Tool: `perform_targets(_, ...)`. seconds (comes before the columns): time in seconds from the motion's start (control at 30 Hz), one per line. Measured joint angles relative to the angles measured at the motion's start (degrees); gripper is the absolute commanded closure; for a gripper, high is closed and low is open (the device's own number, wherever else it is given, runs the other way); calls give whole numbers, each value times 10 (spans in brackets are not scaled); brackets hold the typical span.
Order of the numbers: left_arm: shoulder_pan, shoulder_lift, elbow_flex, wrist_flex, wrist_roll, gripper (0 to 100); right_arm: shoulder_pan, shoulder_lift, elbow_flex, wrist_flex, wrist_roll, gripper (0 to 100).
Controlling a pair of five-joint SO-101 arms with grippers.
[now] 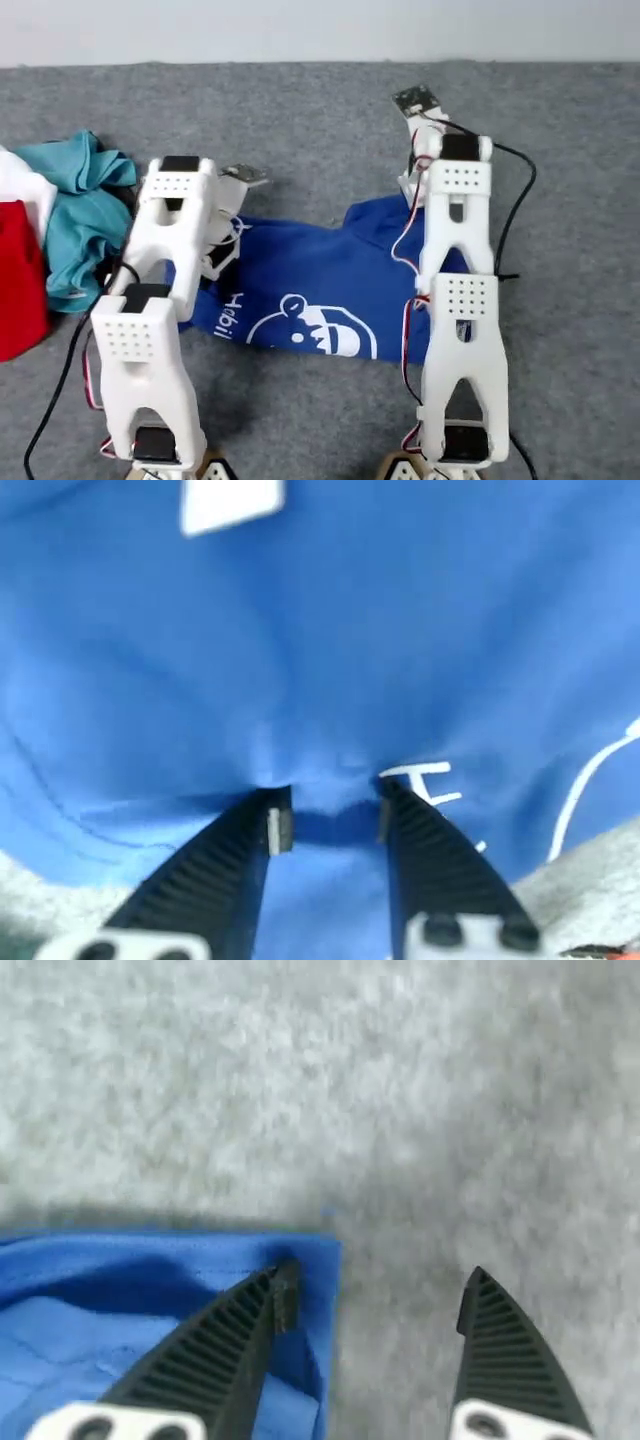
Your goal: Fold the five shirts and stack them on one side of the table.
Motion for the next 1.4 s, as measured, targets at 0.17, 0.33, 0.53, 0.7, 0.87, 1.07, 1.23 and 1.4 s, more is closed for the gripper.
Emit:
perform_targets(0.17,9,3,0,0,-1,852,-4,24,-19,-46,0,848)
perform_targets(0.33,9,4,0,0,-1,852,-5,25,-19,-63,0,958)
perform_targets(0.53,9,4,0,0,-1,852,-4,12,-33,10,-1,991)
perform_targets(0.7,9,4,0,0,-1,852,-8,-52,-33,105,51,989)
perform_targets(0.87,9,4,0,0,-1,852,-13,-110,-33,106,53,989)
perform_targets(1.07,9,4,0,0,-1,852,-31,-127,-33,107,54,989)
perform_targets(1.23,9,4,0,10,-1,852,-29,-149,25,107,54,989)
perform_targets(1.4,9,4,0,15,-1,852,-29,-236,173,107,67,989)
